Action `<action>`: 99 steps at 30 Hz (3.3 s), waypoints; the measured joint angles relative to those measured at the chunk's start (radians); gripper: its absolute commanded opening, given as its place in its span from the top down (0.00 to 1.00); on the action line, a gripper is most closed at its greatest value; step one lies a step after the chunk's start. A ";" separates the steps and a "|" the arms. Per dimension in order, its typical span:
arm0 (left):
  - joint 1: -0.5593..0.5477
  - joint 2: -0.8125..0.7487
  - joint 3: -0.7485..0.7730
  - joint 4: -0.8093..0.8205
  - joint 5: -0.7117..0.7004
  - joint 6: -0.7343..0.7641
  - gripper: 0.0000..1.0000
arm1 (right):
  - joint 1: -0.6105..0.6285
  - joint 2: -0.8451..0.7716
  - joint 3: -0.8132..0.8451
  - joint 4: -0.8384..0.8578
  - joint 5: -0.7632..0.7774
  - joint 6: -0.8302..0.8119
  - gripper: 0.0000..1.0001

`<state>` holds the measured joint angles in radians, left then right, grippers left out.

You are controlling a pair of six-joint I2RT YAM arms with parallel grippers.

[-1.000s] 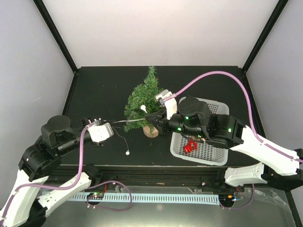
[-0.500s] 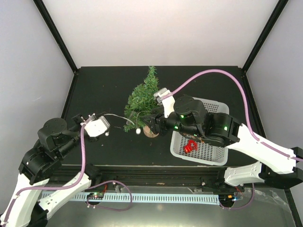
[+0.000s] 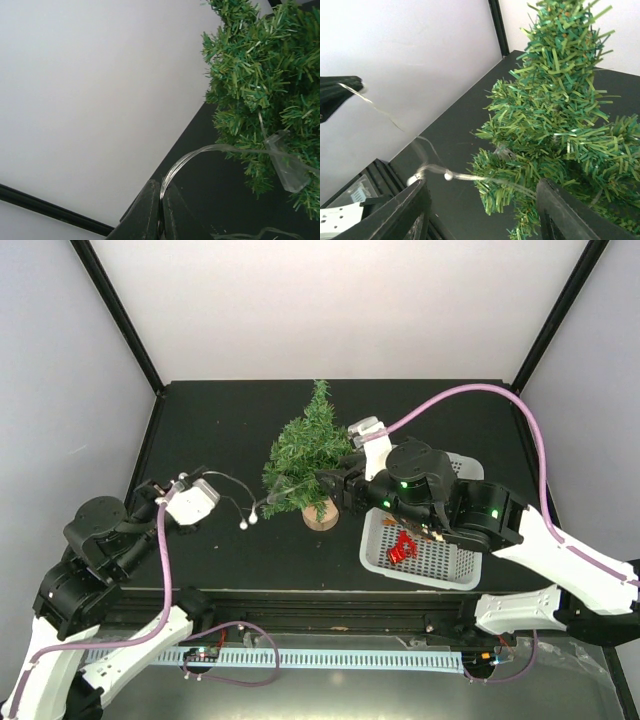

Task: Decorate the small christmas tree

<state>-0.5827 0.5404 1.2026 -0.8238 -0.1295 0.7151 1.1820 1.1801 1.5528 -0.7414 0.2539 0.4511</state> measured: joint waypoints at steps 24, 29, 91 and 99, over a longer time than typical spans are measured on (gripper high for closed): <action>0.283 0.104 -0.240 0.408 -0.172 0.185 0.98 | -0.040 0.009 -0.042 0.009 0.060 0.000 0.41; 0.599 0.314 -0.146 0.455 0.008 0.122 0.98 | -0.053 -0.023 -0.086 0.016 0.063 0.000 0.41; 0.393 1.281 0.463 0.944 1.152 -0.796 0.98 | -0.834 0.312 -0.169 0.505 -0.830 -0.089 0.42; 0.396 1.379 0.501 1.150 1.323 -1.105 0.98 | -0.835 0.343 -0.167 0.579 -0.917 -0.113 0.37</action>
<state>-0.1867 1.9194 1.7035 0.3264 1.1931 -0.3897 0.3470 1.5227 1.3857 -0.1619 -0.6632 0.3386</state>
